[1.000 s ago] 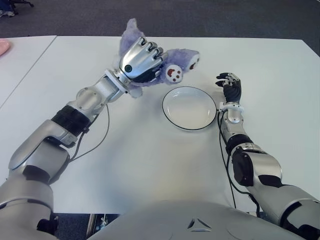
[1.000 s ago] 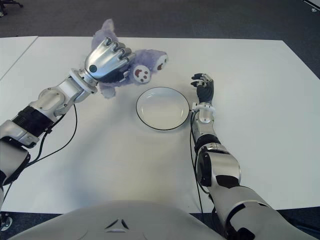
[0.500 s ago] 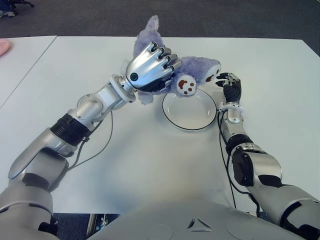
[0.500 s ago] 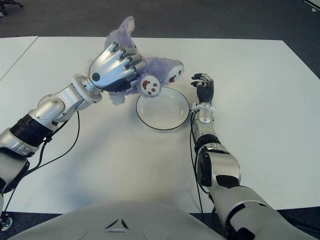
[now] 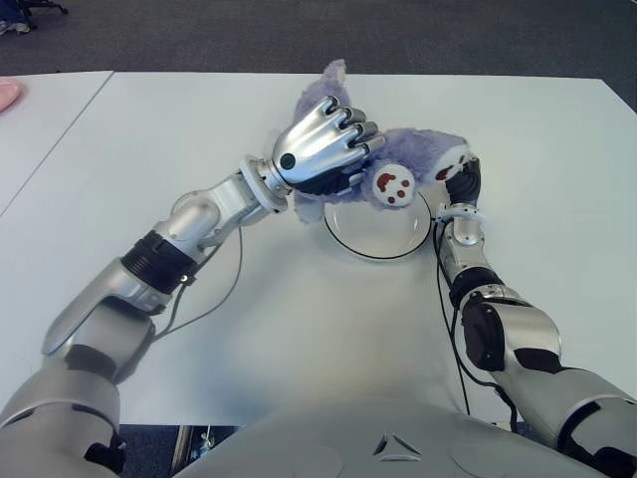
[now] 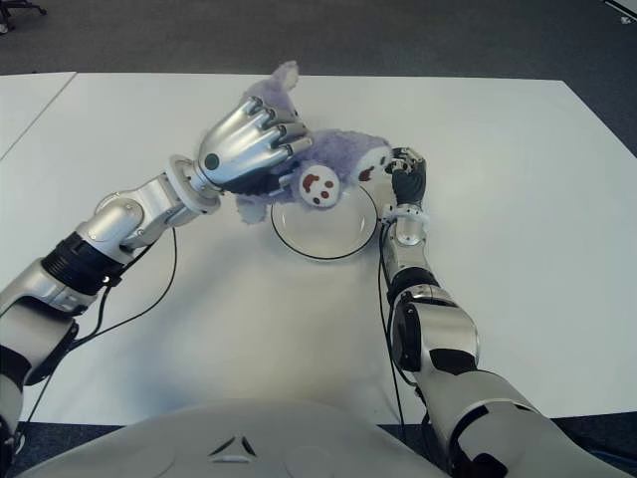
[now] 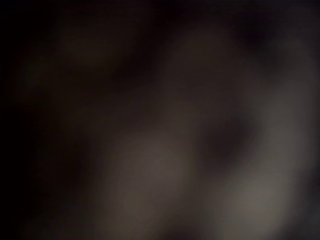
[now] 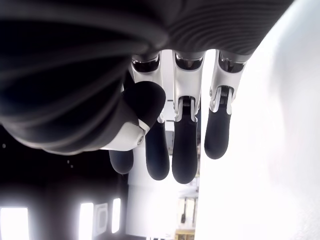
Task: Put the doll into the plate.
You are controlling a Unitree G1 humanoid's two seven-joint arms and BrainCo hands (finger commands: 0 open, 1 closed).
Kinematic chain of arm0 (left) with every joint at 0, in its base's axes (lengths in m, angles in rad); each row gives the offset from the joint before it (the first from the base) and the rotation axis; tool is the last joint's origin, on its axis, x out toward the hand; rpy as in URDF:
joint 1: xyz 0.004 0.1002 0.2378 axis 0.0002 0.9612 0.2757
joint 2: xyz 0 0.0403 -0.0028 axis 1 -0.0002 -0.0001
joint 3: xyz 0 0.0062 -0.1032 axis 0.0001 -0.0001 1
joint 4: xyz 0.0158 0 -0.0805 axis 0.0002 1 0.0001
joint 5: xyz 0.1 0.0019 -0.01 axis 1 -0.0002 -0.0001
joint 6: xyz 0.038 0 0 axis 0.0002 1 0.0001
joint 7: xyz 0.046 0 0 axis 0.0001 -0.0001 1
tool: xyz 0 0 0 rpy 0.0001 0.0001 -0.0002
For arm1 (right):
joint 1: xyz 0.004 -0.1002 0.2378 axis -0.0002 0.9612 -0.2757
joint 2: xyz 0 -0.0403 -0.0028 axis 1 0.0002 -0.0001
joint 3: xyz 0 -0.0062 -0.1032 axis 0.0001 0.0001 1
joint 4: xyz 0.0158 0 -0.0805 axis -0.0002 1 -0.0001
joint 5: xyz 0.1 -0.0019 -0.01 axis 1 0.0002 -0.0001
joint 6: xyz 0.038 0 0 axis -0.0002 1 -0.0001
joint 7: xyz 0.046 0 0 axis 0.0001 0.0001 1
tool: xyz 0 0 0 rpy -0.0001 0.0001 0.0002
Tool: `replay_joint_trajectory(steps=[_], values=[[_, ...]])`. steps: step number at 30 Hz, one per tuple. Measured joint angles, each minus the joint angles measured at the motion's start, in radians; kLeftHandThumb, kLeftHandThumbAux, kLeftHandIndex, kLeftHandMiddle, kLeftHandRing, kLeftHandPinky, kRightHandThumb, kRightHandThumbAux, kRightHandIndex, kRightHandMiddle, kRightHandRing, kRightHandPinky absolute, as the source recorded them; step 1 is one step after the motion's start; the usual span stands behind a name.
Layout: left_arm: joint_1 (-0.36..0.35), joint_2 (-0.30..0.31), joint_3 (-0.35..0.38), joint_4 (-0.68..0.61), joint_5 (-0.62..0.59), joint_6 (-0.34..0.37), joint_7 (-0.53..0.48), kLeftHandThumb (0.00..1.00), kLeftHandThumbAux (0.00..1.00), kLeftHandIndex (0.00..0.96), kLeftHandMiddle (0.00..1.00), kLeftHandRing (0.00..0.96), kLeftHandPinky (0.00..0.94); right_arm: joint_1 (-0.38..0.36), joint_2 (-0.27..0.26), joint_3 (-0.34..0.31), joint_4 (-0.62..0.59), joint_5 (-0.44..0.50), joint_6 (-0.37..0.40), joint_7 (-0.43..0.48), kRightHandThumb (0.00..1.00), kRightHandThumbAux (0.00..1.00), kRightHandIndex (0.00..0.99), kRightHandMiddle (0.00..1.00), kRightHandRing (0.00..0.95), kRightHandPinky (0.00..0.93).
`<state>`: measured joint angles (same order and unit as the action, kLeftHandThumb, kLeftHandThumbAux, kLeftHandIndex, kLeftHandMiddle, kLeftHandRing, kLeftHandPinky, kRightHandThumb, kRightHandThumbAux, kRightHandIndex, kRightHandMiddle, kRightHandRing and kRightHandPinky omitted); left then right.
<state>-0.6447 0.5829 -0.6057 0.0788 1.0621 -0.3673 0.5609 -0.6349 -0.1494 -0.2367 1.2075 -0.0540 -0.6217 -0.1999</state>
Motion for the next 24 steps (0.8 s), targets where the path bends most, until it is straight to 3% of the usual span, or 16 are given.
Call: replay_joint_trajectory(steps=[13, 24], values=[[0.001, -0.163, -0.043, 0.018, 0.013, -0.022, -0.001, 0.726, 0.699, 0.443, 0.842, 0.841, 0.862, 0.000, 0.000, -0.004, 0.000, 0.001, 0.000, 0.012, 1.000, 0.692, 0.435, 0.424, 0.492, 0.362], [0.003, -0.246, -0.086, 0.086, 0.027, -0.038, 0.000, 0.726, 0.700, 0.443, 0.836, 0.836, 0.858, -0.003, 0.001, 0.030, 0.000, -0.030, 0.013, -0.090, 1.000, 0.686, 0.435, 0.404, 0.442, 0.433]])
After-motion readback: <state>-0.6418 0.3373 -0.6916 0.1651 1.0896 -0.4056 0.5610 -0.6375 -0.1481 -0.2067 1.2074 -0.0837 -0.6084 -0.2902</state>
